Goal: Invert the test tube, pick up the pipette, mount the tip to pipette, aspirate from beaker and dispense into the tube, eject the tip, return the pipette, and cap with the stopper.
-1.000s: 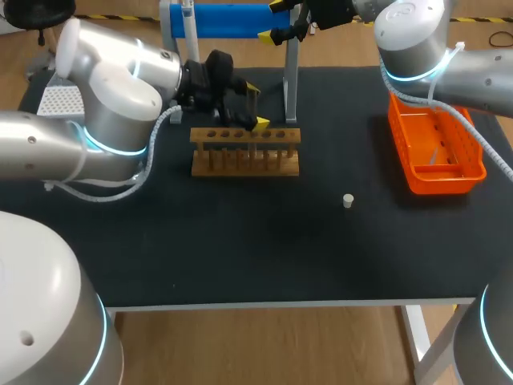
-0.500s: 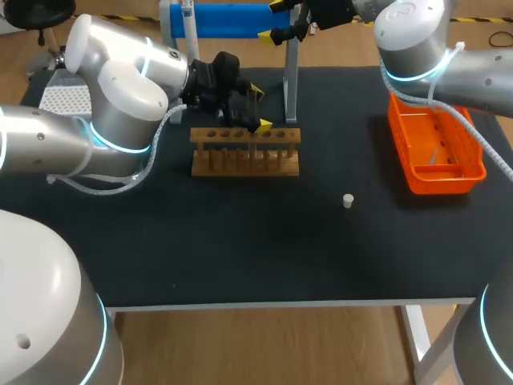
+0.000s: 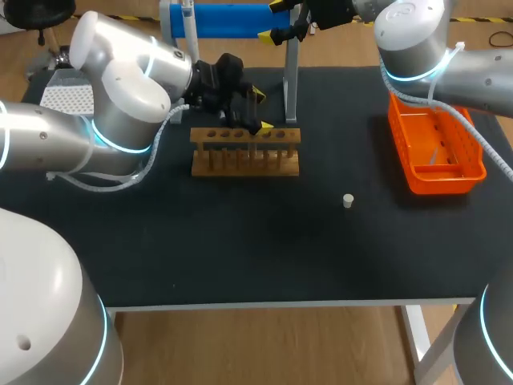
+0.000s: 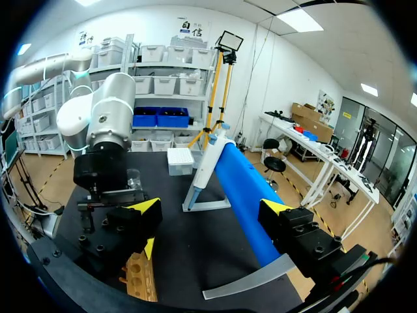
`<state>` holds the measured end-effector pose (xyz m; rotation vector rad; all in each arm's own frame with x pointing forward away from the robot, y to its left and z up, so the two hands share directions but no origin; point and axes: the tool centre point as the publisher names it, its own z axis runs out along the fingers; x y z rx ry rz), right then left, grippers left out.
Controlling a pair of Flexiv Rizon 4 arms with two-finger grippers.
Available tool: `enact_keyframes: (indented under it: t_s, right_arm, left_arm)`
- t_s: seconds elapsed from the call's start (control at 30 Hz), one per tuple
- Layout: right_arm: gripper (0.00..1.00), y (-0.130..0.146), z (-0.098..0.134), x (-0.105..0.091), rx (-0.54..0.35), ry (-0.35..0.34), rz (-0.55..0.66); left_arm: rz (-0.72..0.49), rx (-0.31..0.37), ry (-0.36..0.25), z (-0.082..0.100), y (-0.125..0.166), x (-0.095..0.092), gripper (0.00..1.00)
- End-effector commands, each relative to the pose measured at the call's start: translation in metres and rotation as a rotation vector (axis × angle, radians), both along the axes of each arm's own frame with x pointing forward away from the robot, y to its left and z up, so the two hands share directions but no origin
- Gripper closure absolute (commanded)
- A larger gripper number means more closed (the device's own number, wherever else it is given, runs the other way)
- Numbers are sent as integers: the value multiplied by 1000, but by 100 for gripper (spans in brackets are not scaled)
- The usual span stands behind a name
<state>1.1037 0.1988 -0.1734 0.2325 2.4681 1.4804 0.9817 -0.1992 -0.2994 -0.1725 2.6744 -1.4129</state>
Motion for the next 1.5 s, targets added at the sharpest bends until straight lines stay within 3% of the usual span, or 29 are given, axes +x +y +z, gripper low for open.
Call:
enact_keyframes:
  t_s: [0.03, 1.43, 1.5]
  right_arm:
    - [0, -1, 1, 1, -5, 4, 3]
    - [0, -1, 1, 1, -5, 4, 3]
    - [0, -9, 1, -8, -12, 1, 3]
  left_arm:
    - [-4, 5, 5, 0, -1, 2, 0]
    - [12, 20, 4, 0, 4, 2, 0]
    - [12, 20, 4, 0, 4, 2, 0]
